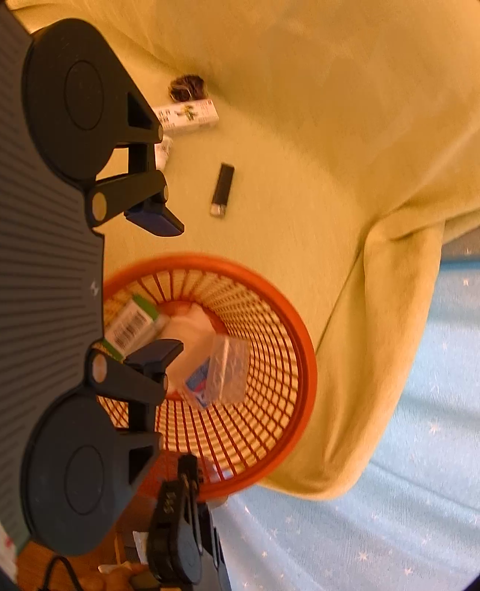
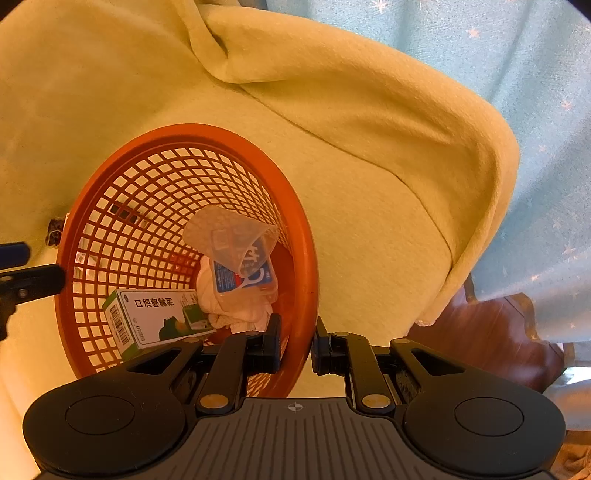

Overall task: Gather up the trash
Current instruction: 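Move the open left gripper to the white pill bottle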

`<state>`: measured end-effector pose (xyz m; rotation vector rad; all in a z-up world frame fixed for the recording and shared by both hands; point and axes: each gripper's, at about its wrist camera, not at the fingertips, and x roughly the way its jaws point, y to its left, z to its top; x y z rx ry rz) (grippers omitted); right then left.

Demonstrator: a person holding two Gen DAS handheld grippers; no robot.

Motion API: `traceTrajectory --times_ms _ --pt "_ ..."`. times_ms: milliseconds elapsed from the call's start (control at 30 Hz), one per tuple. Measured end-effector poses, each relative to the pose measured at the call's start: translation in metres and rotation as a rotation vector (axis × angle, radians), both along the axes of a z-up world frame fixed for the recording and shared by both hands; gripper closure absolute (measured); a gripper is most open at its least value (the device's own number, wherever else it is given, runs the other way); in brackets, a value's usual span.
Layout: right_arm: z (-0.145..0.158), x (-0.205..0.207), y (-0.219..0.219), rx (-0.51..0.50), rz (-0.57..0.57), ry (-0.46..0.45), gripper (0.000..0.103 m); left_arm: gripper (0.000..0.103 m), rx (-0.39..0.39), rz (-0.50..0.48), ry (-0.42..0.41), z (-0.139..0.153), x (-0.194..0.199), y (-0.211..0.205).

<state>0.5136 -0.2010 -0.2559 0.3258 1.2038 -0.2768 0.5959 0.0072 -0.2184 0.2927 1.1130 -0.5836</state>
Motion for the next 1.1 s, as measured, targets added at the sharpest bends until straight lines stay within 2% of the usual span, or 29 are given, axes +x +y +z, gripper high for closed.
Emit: traceTrajectory --times_ms 267,400,667,900,1100 --pt "0.002 0.001 0.003 -0.008 -0.014 0.002 0.091 0.039 0.062 0.068 -0.023 -0.009 0.011 0.052" --pt "0.003 0.001 0.004 -0.015 -0.019 0.005 0.091 0.035 0.088 0.114 -0.005 -0.022 0.016 0.083" --pt "0.002 0.001 0.006 -0.023 -0.045 0.016 0.091 0.035 0.128 0.169 0.004 -0.047 0.018 0.126" --pt "0.003 0.001 0.007 -0.025 -0.065 0.019 0.091 0.035 0.116 0.149 -0.011 -0.068 0.026 0.139" --pt "0.003 0.002 0.008 -0.032 -0.075 0.023 0.091 0.035 0.108 0.085 -0.029 -0.087 0.034 0.128"
